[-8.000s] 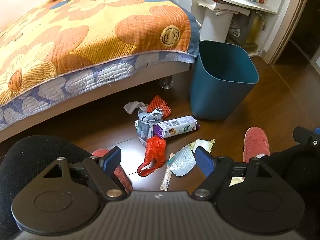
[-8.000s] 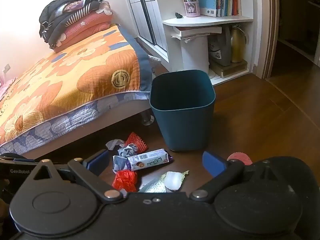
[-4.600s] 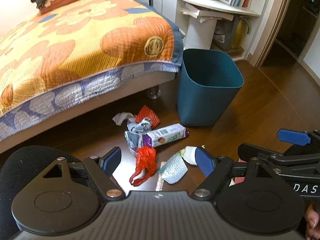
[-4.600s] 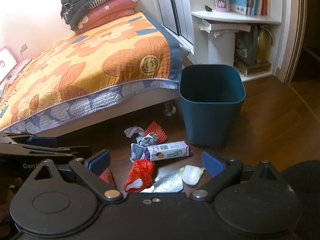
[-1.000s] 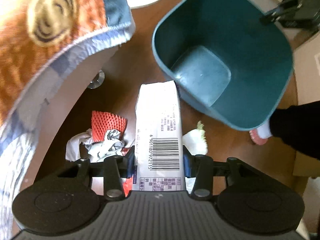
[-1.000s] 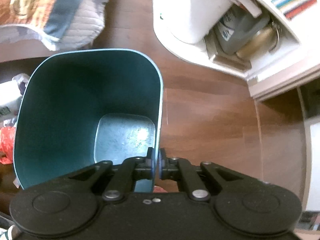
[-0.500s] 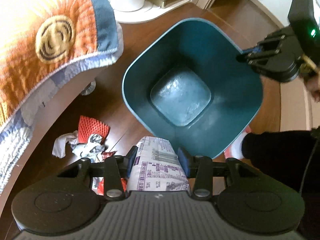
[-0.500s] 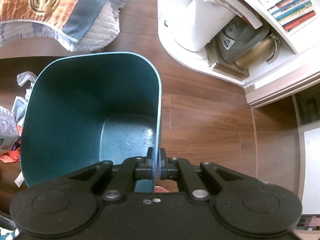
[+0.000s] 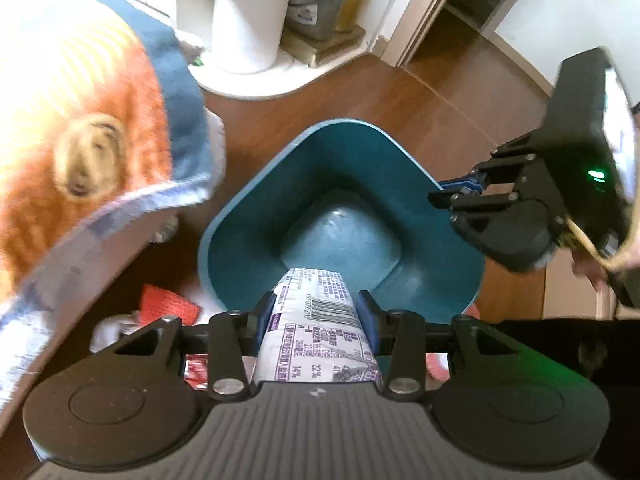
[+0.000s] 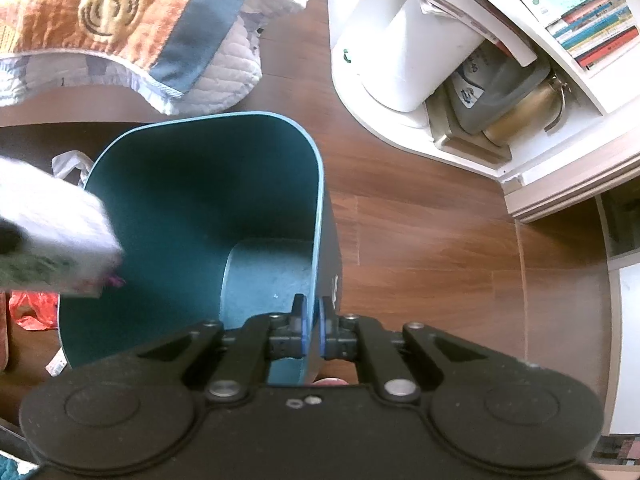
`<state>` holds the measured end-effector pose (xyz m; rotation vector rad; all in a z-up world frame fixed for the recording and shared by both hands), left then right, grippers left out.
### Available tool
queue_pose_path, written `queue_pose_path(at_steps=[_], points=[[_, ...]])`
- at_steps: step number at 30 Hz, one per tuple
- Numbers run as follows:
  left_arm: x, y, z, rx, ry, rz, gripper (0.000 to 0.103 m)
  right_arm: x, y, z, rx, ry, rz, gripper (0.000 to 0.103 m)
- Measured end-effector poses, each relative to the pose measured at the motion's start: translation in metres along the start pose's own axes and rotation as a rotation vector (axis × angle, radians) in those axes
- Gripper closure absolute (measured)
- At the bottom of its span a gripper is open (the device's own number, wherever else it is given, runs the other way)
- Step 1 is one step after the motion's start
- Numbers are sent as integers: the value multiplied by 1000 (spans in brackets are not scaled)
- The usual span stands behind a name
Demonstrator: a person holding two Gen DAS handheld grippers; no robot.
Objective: Collect trash
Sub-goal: 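Lift the snack box with the left tool over the wastebasket and release it, then lower the left tool to the white cabbage leaf and grasp it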
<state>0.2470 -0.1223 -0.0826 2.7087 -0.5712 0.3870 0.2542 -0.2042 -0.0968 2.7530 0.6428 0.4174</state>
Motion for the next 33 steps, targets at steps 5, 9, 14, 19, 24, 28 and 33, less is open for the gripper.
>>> queue_pose_path(at_steps=[5,9,14,19,24,28,33], points=[[0,21,47,41,-19,22,61,2,1,0,8,-2,0,98],[-3,25,74,60,-60,16,61,3,1,0,17,-6,2,98],[-3,25,94,106,-89,19,58,2,3,1,18,-11,11,98],[-7,21,97,106,-100,24,46,1,7,2,26,-16,32,98],[-9,14,85,68,-80,-5,38,2,10,4,24,-21,47,97],[-14,6,65,67,-54,14,38,2,16,7,20,-30,59,97],[-20,-13,37,88,-25,57,38,-1,25,12,22,-49,75,97]])
Point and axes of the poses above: each gripper's, at about its wrist camera, not at the fingertips, and z roughly the way its jaws point, y to its right, x to its top, the point moved 2 cm from there along z, roughly the way its jaws point, and after that the axes turned 5 degrees about -z, right-handed, at the moved point
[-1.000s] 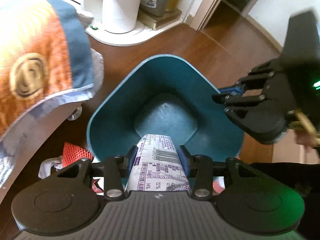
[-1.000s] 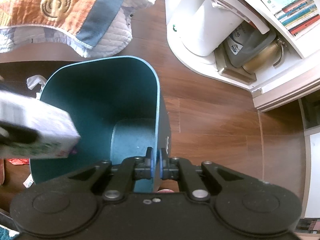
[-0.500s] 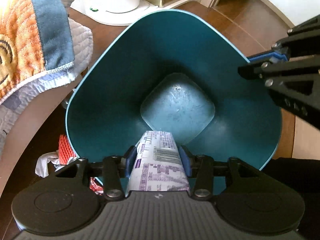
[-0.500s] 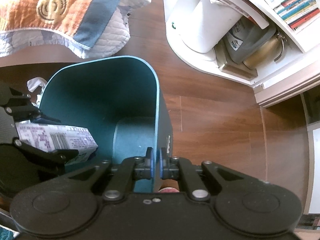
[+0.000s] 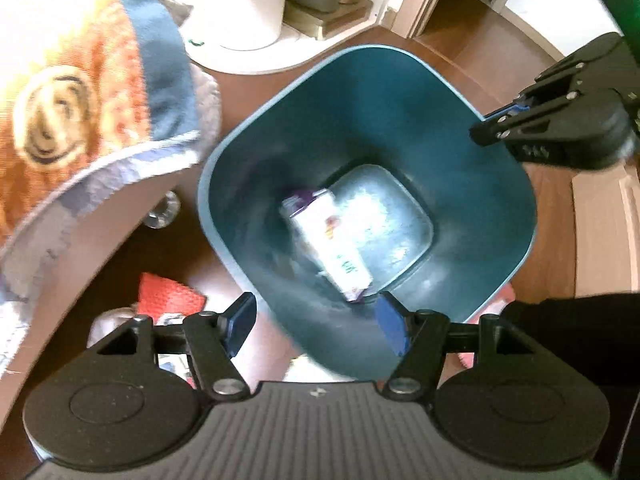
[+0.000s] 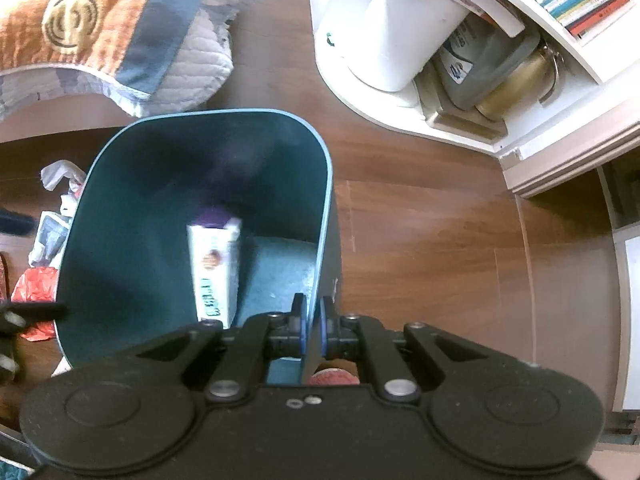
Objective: Collect trash
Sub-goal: 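Lower the left tool to the white cabbage leaf and grasp it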
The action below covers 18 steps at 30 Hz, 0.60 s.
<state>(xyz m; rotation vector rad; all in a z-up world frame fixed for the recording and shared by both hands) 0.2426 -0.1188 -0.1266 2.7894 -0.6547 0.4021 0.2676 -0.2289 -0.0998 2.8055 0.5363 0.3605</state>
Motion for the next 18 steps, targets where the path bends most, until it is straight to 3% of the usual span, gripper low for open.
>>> queue_pose_path(at_steps=[5,8,18], points=[[-11,-24,-11,48,-15,16,38,-2,13,7,9,-28,41,97],[-17,-32,-8,38,-47,13,38,-4,19,11,3,-37,66,97],[-54,-27,45,26,-170,95,38,-1,52,36,2,-81,132,101]])
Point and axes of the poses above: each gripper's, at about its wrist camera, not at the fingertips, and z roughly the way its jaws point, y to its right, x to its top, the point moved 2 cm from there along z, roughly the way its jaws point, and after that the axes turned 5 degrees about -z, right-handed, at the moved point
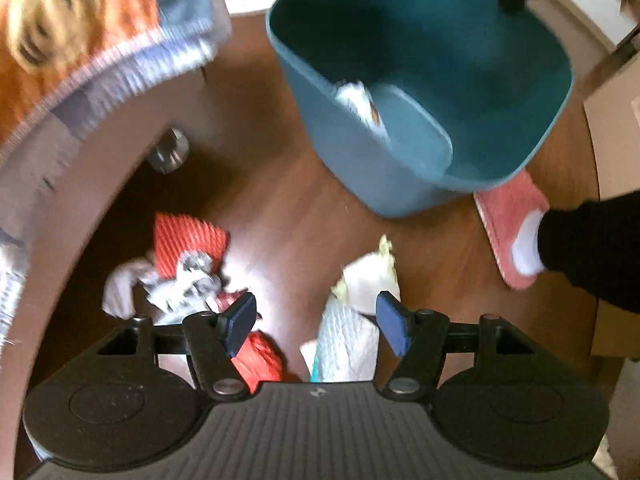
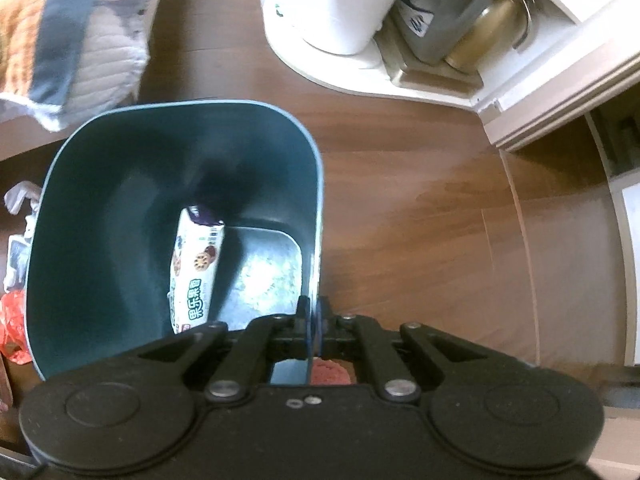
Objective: Collect trash
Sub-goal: 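Lower the left tool to the white cabbage leaf and grasp it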
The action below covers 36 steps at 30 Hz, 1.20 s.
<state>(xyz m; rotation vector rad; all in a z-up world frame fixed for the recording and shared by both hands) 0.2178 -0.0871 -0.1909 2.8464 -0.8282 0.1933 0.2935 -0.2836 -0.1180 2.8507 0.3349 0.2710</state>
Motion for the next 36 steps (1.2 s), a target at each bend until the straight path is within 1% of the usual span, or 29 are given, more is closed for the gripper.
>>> queue_pose_path(at_steps=[3,7,10,12,14,17,20,22,26,28,32,35,36], points=[[-4,8,29,-7,-61,21,38,5,10,7,7,-1,9,101],[-3,17,66,-42,-102,21,38,11,20,20,7,-16,3,100],[-2,20,94,-58,-133,-25,38,15,28,33,5,-37,-9,99],[-3,20,114,-72,-161,-85,38,16,33,41,5,-48,-12,98],[-5,23,132,-83,-182,-119,38,17,38,48,13,-59,-10,98],[-7,30,154,-104,-202,-143,38,18,42,51,40,-64,-10,98],[-6,32,178,-109,-219,-164,38,20,43,51,53,-59,-45,98],[-5,35,191,-86,-222,-156,38,22,41,51,59,-56,-54,98],[-2,55,219,-23,-228,-106,38,23,41,51,77,-47,-48,98],[-1,60,226,-24,-218,-118,38,22,42,50,82,-43,-47,98],[2,60,234,-25,-220,-189,38,22,45,51,92,-38,-43,98],[5,60,236,78,-217,-302,38,24,47,52,98,-36,-38,98],[6,61,235,88,-218,-350,37,23,48,52,101,-35,-34,98]])
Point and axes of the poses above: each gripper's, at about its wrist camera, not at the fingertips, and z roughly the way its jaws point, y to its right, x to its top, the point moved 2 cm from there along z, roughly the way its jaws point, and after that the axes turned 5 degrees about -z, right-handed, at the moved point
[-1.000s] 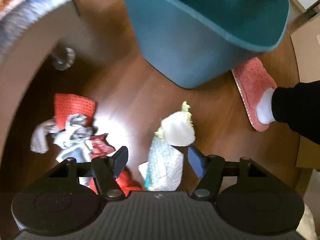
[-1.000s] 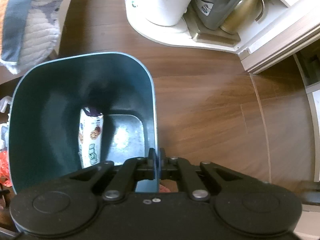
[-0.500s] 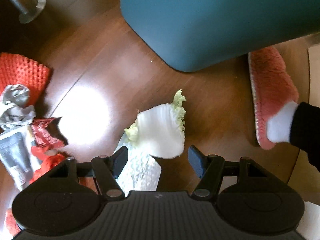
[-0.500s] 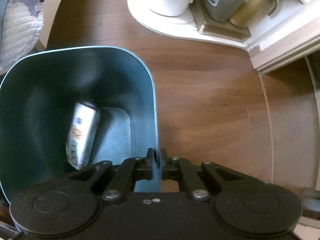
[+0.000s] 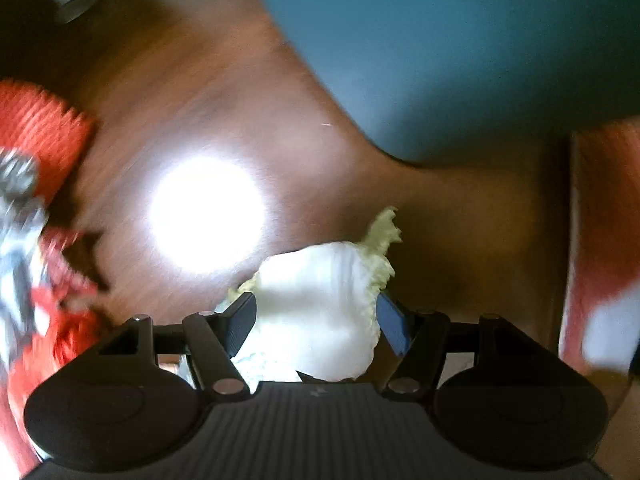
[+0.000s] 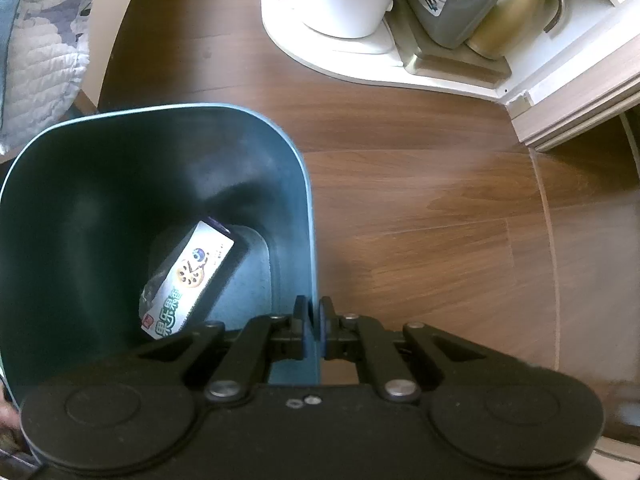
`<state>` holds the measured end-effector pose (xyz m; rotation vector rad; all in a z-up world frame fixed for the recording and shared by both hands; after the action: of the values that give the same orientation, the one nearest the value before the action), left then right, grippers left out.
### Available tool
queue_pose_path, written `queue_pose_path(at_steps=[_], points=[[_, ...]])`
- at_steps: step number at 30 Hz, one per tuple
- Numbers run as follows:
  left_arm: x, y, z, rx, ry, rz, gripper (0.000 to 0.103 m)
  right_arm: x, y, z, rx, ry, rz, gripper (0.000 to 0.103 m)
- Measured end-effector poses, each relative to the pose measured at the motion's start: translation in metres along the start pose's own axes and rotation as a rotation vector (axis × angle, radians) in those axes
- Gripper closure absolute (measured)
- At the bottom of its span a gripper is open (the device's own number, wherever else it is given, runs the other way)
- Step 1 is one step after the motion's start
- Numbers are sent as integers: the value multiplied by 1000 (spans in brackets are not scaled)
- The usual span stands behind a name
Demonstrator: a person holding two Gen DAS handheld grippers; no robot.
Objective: Collect trash
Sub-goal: 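Lower the left tool to the white cabbage leaf and grasp it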
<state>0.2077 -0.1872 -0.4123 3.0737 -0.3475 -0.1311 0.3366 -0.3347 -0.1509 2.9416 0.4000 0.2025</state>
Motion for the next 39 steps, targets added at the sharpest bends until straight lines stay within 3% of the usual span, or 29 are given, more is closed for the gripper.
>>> queue_pose_path(at_steps=[2,4,8,15,21,23,29,33,39], points=[[-2,7,-2,3,14,-17,32,-1,1,0,5,4,9,98],[-4,14,-2,61,48,21,30,-1,3,-1,7,9,16,98],[-5,10,11,73,14,12,29,-1,2,1,4,13,17,98],[4,-12,24,-14,-29,3,24,-2,5,2,13,15,23,97],[10,-44,33,-160,-91,-62,14,-3,5,2,14,21,30,97],[12,-47,33,-172,-102,-59,13,-4,5,1,14,22,33,97],[8,-28,33,-85,-84,22,22,-5,5,1,10,29,31,97],[9,-38,32,-114,-86,-17,37,-5,3,1,5,28,34,97],[10,-59,26,-168,-94,-72,43,-6,-1,0,-5,19,43,97]])
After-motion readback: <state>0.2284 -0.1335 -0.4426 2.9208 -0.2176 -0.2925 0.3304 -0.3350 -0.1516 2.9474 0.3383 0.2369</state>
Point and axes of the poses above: each gripper's, at about its wrist camera, not at the fingertips, and z roughly the way its jaws point, y to its right, x to its top, the point moved 2 cm from there along z, roughly the way its jaws point, and after that the axes turned 5 degrees about -z, right-handed, at the moved point
